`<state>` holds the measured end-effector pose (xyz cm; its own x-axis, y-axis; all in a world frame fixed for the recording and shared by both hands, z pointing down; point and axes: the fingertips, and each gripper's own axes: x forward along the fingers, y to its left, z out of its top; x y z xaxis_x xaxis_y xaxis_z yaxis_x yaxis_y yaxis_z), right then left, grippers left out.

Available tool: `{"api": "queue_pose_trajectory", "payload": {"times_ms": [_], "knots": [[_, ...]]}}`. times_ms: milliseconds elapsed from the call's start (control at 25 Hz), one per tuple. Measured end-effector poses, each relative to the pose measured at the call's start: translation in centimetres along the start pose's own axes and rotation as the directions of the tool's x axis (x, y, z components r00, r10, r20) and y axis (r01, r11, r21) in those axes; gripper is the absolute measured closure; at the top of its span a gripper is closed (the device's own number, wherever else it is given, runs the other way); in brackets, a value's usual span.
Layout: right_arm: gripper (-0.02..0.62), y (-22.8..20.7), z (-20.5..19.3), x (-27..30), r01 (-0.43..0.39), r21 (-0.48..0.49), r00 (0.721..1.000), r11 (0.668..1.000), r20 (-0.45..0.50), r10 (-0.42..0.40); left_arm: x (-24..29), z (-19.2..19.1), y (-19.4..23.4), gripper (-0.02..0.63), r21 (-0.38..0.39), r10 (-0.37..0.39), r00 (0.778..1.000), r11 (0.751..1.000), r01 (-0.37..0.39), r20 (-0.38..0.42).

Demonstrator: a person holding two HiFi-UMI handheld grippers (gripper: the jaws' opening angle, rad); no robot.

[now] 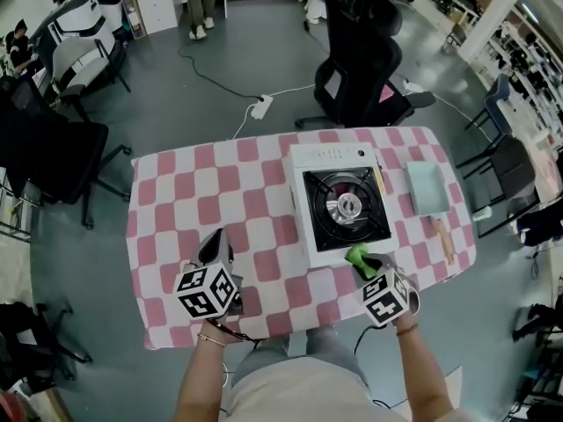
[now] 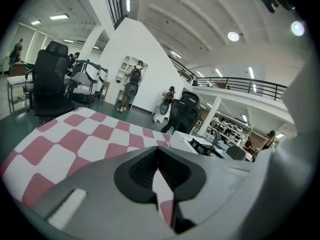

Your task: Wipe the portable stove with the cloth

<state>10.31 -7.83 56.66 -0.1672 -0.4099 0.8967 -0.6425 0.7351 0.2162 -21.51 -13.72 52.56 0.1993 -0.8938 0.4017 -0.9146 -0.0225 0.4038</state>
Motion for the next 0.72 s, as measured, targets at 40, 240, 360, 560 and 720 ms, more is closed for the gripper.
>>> {"api": "queue_pose_trajectory", "payload": {"times_ms": [40, 240, 360, 560, 720], "knots": [[0.501, 0.2, 0.1, 0.0, -0.003, -0.005, 1.000, 1.000, 0.000, 0.003, -0.1, 0.0, 0.2, 0.606, -0.002, 0.003, 1.000, 1.000, -0.003, 0.001], [0.500, 1.4, 0.7, 0.2, -0.017, -0.022, 1.000, 1.000, 0.000, 0.017, -0.7, -0.3, 1.1, 0.606, -0.016, 0.019, 1.000, 1.000, -0.019, 0.006], [0.500, 2.0, 1.3, 0.2, -0.026, -0.028, 1.000, 0.999, 0.006, 0.026, -1.1, -0.3, 1.7, 0.606, -0.023, 0.027, 1.000, 0.999, -0.027, 0.008], [0.501, 2.8, 2.2, 0.3, -0.039, -0.037, 0.999, 0.999, 0.011, 0.040, -1.6, -0.4, 2.4, 0.606, -0.040, 0.042, 0.999, 0.998, -0.041, 0.013], [0.500, 3.4, 2.8, 0.3, -0.052, -0.043, 0.999, 0.998, 0.012, 0.052, -2.0, -0.5, 3.0, 0.606, -0.051, 0.056, 0.998, 0.997, -0.055, 0.017]]}}
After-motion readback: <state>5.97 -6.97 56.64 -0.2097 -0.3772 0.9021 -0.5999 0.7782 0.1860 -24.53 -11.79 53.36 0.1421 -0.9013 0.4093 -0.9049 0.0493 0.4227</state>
